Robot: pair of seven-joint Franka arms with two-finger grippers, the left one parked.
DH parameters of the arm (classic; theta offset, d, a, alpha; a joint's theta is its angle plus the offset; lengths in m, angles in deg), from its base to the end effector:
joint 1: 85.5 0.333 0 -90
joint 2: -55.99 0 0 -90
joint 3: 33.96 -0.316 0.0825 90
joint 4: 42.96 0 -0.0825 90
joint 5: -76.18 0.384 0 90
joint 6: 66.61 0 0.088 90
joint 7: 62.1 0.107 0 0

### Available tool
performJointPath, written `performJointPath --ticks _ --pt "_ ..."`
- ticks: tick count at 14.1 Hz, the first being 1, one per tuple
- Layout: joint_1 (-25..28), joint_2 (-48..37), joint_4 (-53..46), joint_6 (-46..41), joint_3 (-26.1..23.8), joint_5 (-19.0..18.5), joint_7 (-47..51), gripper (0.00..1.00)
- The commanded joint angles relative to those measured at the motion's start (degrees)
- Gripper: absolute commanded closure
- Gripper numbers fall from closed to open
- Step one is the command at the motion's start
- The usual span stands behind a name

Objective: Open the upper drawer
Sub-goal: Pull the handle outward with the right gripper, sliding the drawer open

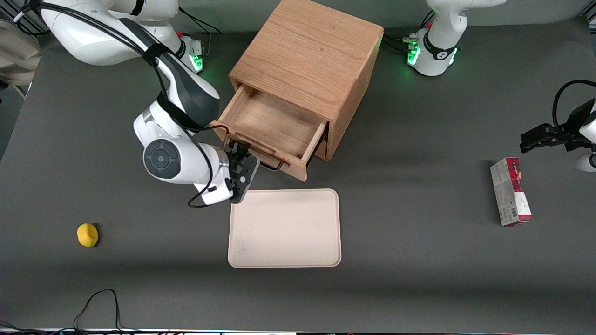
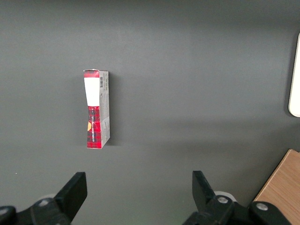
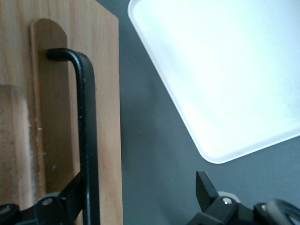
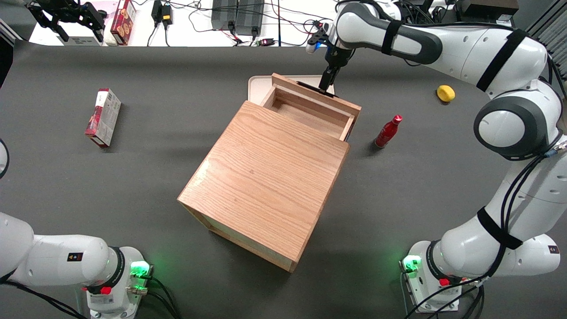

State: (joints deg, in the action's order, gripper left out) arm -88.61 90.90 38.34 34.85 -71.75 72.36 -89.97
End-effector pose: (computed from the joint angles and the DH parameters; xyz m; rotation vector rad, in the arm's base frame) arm 0.6102 0.3115 0.3899 -2.4636 -1.4173 0.2160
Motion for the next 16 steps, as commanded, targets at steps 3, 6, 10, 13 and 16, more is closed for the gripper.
performJointPath --ticks 3,6,10,13,16 --pt "0.3 4.28 -6.75 -0.12 1.85 -0.83 -0.95 0.0" --pt "0.3 5.43 -8.69 -0.12 3.95 -0.75 -1.56 0.0" --pt "0.3 5.52 -10.8 -0.12 6.68 -0.66 -0.95 0.0" --pt "0.38 5.34 -12.11 -0.12 6.68 -0.13 -0.51 0.0" --pt "0.3 3.42 -12.91 -0.65 6.68 -0.04 -0.86 0.0"
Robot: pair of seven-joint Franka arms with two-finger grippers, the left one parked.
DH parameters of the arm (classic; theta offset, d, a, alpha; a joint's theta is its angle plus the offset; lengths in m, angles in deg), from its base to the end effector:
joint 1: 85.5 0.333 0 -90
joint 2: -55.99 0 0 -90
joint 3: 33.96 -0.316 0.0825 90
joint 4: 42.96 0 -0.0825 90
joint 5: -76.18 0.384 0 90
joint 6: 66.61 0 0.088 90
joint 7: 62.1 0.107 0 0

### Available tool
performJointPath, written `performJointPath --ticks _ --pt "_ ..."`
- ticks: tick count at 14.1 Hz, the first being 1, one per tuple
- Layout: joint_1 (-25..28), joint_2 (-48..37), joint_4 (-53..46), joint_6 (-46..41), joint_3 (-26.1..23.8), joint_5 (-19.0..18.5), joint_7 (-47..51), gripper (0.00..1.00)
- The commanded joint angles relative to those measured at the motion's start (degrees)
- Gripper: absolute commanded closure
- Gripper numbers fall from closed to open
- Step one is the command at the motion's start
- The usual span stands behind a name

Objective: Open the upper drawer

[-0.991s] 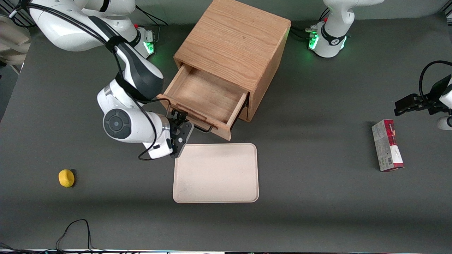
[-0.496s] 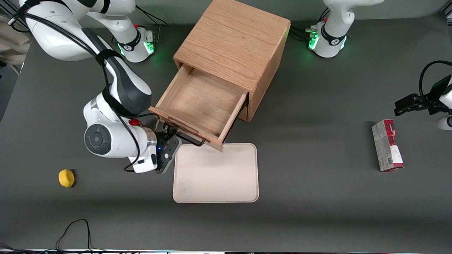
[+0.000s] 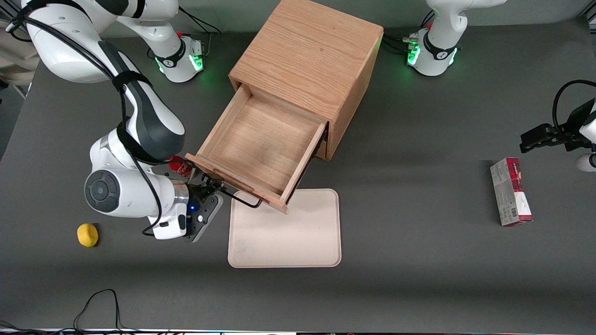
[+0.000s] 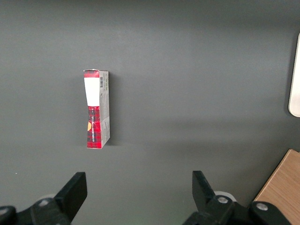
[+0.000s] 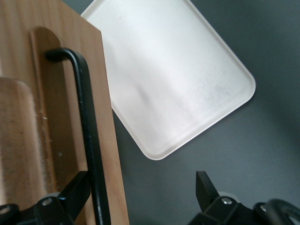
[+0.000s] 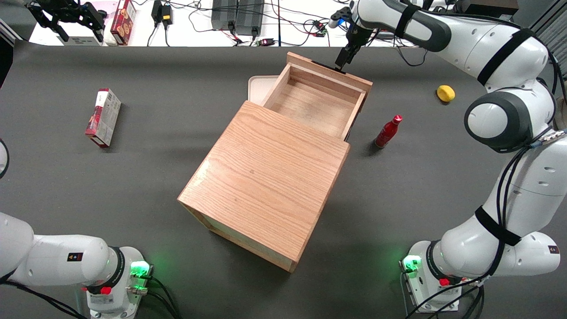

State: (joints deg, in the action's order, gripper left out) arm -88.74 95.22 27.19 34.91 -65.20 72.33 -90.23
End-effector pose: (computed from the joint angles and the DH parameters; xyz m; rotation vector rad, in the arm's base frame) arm 0.6816 0.2402 0.4063 -2.5842 -1.2474 0.0635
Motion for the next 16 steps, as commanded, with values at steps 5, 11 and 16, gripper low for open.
performJointPath --ticks 5,11,16 --pt "-0.28 -9.77 -1.86 -1.4 3.27 -0.29 0.1 0.0" --pt "-0.19 -25.13 11.63 -9.84 14.18 0.16 19.11 0.0" --pt "-0.1 -47.19 37.03 -5.64 23.93 8.15 29.89 0.0"
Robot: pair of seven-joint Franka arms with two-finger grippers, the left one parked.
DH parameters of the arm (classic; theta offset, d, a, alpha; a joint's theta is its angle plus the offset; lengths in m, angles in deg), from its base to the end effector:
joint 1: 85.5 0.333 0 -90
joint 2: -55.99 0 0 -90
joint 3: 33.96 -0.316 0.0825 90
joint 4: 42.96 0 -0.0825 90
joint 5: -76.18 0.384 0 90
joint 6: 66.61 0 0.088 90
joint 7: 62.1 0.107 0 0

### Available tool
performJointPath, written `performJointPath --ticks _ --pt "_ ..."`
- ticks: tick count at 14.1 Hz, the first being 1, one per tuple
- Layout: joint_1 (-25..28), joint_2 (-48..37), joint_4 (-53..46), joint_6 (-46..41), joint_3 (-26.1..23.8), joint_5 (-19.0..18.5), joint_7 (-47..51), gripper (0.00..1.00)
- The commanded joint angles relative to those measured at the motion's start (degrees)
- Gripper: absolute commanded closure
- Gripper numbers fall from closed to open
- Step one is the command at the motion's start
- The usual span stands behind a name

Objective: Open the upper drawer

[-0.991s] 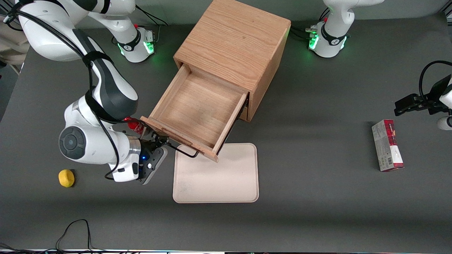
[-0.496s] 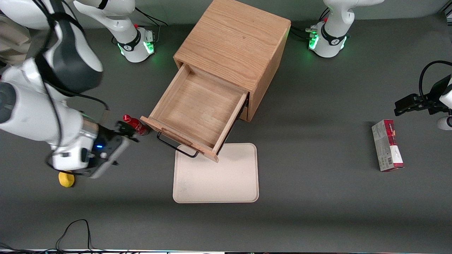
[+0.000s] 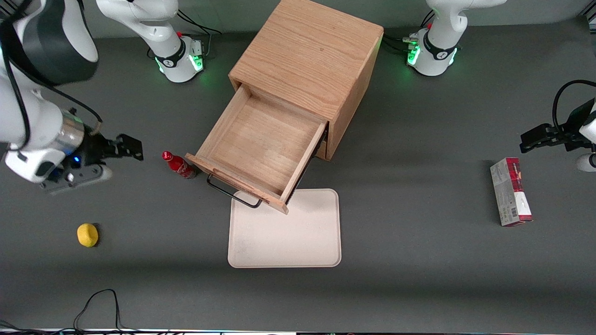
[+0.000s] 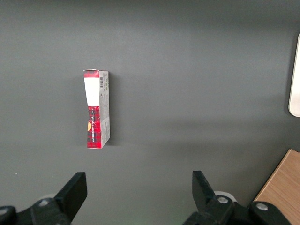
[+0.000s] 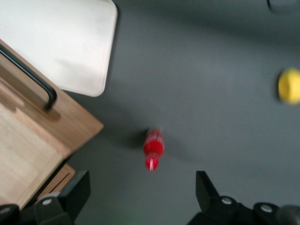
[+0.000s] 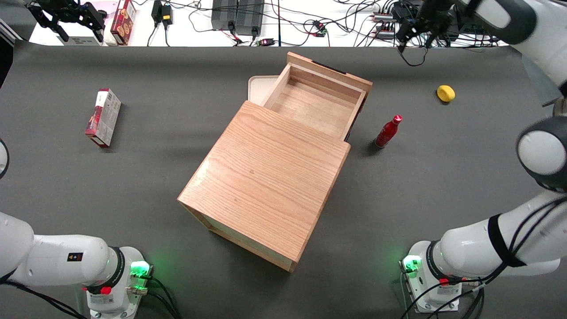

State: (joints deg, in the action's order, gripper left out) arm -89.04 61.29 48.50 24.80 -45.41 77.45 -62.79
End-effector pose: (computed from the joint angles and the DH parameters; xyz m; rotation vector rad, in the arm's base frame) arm 0.5744 0.0774 0.5631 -3.0950 -0.2303 0.1458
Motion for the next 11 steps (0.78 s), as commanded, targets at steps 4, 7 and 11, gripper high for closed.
performJointPath --ticks 4,7,11 --pt "0.11 -23.39 23.67 4.92 6.7 2.34 2.89 0.0" --pt "0.03 -23.77 22.9 4.3 6.88 2.25 2.89 0.0" --pt "-0.32 -22.01 20.78 4.21 6.79 0.14 3.94 0.0"
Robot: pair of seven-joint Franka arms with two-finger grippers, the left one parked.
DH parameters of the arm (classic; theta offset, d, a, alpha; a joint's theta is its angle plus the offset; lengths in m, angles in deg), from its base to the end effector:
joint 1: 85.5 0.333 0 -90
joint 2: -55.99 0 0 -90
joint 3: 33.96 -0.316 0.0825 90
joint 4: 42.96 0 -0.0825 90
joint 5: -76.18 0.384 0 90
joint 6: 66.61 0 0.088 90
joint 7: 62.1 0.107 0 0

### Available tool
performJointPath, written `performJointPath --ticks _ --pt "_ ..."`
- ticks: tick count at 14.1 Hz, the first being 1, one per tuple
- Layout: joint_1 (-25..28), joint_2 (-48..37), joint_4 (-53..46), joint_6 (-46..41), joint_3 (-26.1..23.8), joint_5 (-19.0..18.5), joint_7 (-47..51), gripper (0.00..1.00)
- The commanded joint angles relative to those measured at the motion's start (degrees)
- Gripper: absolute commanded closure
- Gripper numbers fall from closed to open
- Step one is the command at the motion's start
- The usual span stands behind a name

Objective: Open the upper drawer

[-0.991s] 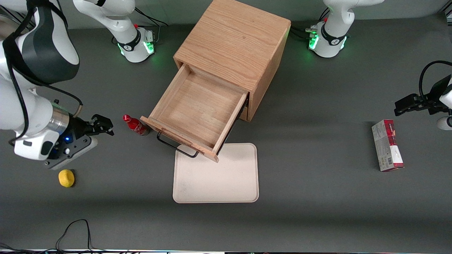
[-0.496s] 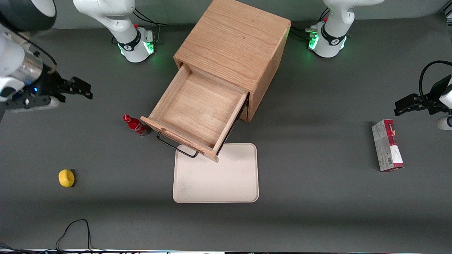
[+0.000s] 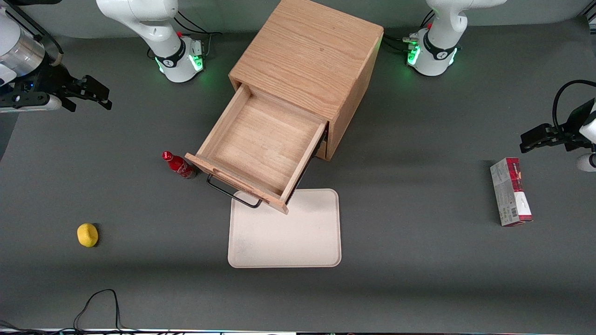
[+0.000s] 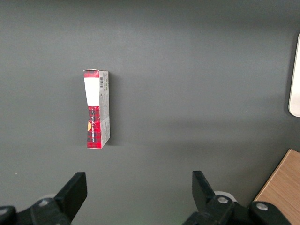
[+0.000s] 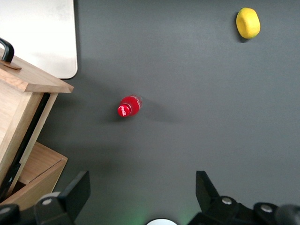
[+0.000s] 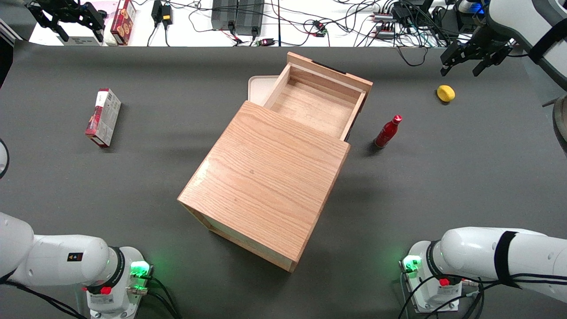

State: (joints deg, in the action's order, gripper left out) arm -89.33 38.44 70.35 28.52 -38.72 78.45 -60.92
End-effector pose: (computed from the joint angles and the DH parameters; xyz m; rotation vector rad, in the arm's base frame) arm 0.4606 0.0162 0.5942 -3.1273 0.0190 0.0190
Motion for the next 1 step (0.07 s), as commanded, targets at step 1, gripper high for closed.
performJointPath --ticks 1 --pt "-0.04 1.11 -1.07 0.42 0.19 -0.86 2.94 0.0"
